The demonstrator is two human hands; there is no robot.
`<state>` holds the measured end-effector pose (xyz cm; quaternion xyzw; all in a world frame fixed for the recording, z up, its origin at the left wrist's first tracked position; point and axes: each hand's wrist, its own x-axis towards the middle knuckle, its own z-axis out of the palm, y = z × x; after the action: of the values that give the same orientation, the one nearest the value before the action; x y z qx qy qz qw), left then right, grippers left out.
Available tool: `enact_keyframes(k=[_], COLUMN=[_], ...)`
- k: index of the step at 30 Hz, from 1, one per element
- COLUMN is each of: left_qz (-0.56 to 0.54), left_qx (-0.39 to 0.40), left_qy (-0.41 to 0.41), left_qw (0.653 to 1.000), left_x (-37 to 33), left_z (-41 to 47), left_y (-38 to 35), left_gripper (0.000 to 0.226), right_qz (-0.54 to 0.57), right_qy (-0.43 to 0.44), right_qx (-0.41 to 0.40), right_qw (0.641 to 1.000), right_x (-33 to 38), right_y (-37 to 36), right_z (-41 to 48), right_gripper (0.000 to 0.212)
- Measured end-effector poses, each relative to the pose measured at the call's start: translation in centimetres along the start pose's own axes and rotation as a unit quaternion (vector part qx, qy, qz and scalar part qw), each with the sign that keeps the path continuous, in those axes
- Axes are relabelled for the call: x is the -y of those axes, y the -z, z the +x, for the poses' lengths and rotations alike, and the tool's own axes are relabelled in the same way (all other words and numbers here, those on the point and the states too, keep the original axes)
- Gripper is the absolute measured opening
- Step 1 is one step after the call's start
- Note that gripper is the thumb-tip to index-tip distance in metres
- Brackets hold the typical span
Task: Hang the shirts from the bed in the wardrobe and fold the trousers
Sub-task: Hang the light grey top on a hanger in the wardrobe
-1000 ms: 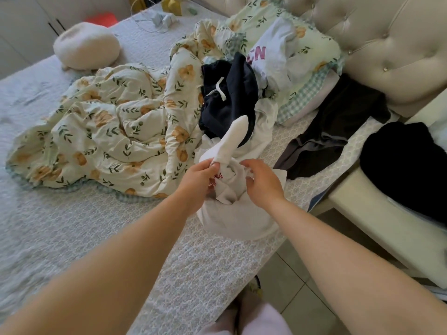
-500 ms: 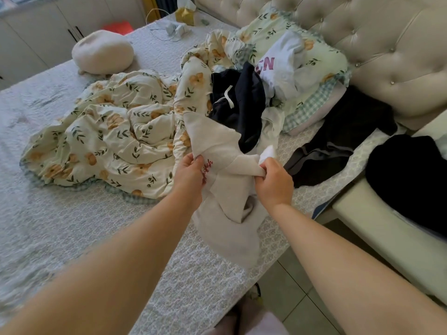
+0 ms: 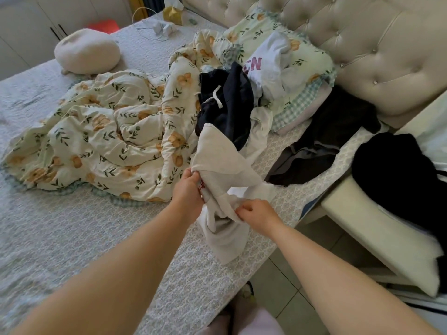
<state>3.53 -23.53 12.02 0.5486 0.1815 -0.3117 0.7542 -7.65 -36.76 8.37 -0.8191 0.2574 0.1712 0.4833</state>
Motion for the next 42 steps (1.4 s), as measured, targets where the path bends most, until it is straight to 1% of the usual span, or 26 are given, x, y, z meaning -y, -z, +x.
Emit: enact_keyframes(k=[1, 3, 5, 7, 9, 12, 15, 16, 18, 19, 20, 23, 26, 28, 30, 31, 33, 34, 36, 37, 39, 40, 42], left_qz=[-0.013, -0.029, -0.032, -0.037, -0.044, -0.037, -0.033, -0.03, -0.023, -0.02, -0.02, 0.0, 0.078, 0.128, 0.19, 0.232, 0.317, 0.354, 0.429, 0.474, 0.574, 0.617, 0.687], left_qx=[0.009, 0.028, 0.042, 0.056, 0.072, 0.087, 0.086, 0.084, 0.076, 0.067, 0.056, 0.009, -0.046, -0.087, -0.124, -0.142, -0.163, -0.154, -0.101, -0.066, 0.001, 0.034, 0.092], left_qy=[0.003, 0.006, 0.01, 0.013, 0.018, 0.032, 0.038, 0.037, 0.032, 0.029, 0.027, 0.021, 0.015, 0.018, 0.002, -0.023, -0.111, -0.167, -0.27, -0.308, -0.356, -0.367, -0.357], left_qw=[1.0, 0.999, 0.999, 0.998, 0.996, 0.995, 0.995, 0.995, 0.996, 0.997, 0.998, 1.0, 0.996, 0.988, 0.974, 0.962, 0.928, 0.907, 0.856, 0.822, 0.737, 0.695, 0.626], left_x=[0.0, -0.2, -0.6, -0.9, -1.2, -1.5, -1.7, -1.8, -1.9, -1.9, -2.0, -1.9, -1.9, -1.9, -1.9, -1.9, -1.9, -2.1, -2.6, -3.0, -4.0, -4.3, -4.8], left_z=[0.0, -0.1, -0.3, -0.5, -0.6, -0.9, -1.1, -1.1, -1.1, -1.1, -1.0, -0.7, -0.5, -0.3, -0.4, -0.5, -1.0, -1.3, -1.8, -1.9, -1.9, -1.7, -1.2], left_y=[0.0, -0.2, -0.4, -0.7, -0.7, -0.6, -0.4, -0.4, -0.2, -0.1, 0.0, 0.0, -0.1, -0.2, -0.4, -0.5, -0.9, -1.1, -1.8, -2.2, -2.7, -2.9, -2.9], left_gripper=[0.028, 0.031, 0.032, 0.032, 0.033, 0.034, 0.033, 0.033, 0.034, 0.034, 0.034, 0.03, 0.025, 0.027, 0.034, 0.041, 0.059, 0.063, 0.06, 0.056, 0.051, 0.051, 0.051], right_qz=[0.088, 0.251, 0.347, 0.395, 0.403, 0.401, 0.421, 0.431, 0.464, 0.472, 0.468, 0.419, 0.379, 0.365, 0.353, 0.348, 0.339, 0.332, 0.318, 0.311, 0.298, 0.291, 0.27], right_qy=[-0.034, -0.1, -0.141, -0.152, -0.128, -0.06, -0.04, -0.038, -0.035, -0.037, -0.034, -0.009, 0.015, 0.023, 0.03, 0.036, 0.051, 0.06, 0.073, 0.076, 0.082, 0.089, 0.11], right_qx=[-0.007, -0.033, -0.048, -0.054, -0.054, -0.055, -0.078, -0.085, -0.099, -0.108, -0.116, -0.134, -0.154, -0.163, -0.177, -0.182, -0.183, -0.178, -0.161, -0.151, -0.133, -0.127, -0.125], right_qw=[0.995, 0.962, 0.926, 0.904, 0.905, 0.912, 0.903, 0.898, 0.88, 0.874, 0.876, 0.898, 0.912, 0.916, 0.918, 0.919, 0.921, 0.924, 0.932, 0.935, 0.942, 0.944, 0.948], right_x=[0.2, 0.8, 1.3, 1.7, 2.0, 2.9, 3.7, 4.0, 4.3, 4.5, 4.8, 5.6, 6.5, 6.6, 6.5, 6.4, 6.2, 6.1, 6.0, 6.0, 6.0, 6.0, 5.9], right_y=[0.2, 0.6, 1.1, 1.6, 2.0, 1.9, 1.6, 1.6, 2.0, 2.3, 2.6, 3.6, 4.5, 4.6, 4.3, 4.1, 3.7, 3.5, 3.1, 2.9, 2.6, 2.5, 2.5], right_z=[0.2, 0.8, 1.4, 2.0, 2.4, 2.7, 3.1, 3.1, 3.0, 3.0, 2.9, 3.1, 2.8, 2.5, 2.2, 2.0, 1.8, 1.6, 1.5, 1.5, 1.3, 1.2, 1.0], right_gripper=[0.022, 0.021, 0.02, 0.021, 0.025, 0.027, 0.03, 0.028, 0.013, 0.006, 0.006, 0.013, 0.007, 0.014, 0.01, 0.01, 0.014, 0.015, 0.017, 0.017, 0.016, 0.017, 0.015])
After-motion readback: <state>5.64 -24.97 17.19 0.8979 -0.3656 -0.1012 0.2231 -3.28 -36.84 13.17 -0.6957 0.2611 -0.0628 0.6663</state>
